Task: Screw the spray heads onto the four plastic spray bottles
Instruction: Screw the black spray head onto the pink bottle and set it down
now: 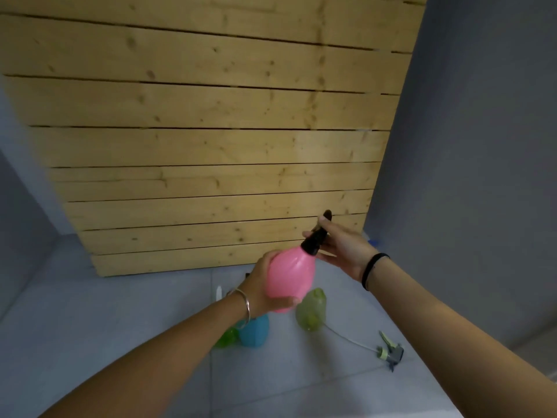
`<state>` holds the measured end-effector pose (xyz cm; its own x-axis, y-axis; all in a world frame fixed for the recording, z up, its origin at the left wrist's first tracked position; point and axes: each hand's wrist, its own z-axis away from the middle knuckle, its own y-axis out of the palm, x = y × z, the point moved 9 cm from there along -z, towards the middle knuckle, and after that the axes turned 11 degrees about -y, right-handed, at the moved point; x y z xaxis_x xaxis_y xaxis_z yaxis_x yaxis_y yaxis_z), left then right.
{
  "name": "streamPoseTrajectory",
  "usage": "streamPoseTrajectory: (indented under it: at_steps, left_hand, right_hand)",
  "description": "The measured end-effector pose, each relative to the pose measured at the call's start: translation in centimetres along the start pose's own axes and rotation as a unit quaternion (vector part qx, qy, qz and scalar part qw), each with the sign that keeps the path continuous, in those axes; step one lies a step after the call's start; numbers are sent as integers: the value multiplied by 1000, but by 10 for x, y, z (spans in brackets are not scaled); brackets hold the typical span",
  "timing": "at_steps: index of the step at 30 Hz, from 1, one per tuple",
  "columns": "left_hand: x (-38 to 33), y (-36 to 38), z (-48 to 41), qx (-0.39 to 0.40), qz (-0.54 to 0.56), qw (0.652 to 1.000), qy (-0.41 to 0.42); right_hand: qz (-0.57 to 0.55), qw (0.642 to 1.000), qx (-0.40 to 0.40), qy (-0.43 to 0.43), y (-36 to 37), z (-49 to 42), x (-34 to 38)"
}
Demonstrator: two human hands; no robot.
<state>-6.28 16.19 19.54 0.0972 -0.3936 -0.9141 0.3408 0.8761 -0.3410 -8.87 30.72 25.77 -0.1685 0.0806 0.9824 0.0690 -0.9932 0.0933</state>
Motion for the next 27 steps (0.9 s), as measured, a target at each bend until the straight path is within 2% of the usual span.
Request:
streamPoseTrajectory:
  at_steps: [3, 8, 12, 21, 27]
  left_hand:
    - [35, -12, -22, -17, -63, 995, -74]
    - [91, -57, -51, -85, -92, 975, -184]
    - [127, -60, -67, -91, -106, 965, -223]
    - [178, -25, -89, -32, -116, 936, -330]
    - [188, -23, -92, -62, -43, 934, -348]
  right_hand:
    - [26, 999, 27, 11, 8, -16, -20]
    - [94, 994, 49, 38, 9, -37, -82]
    - [145, 986, 57, 56, -1, -54, -132]
    - [168, 977, 92, 92, 4, -78, -200]
    - [171, 974, 103, 110, 8, -84, -229]
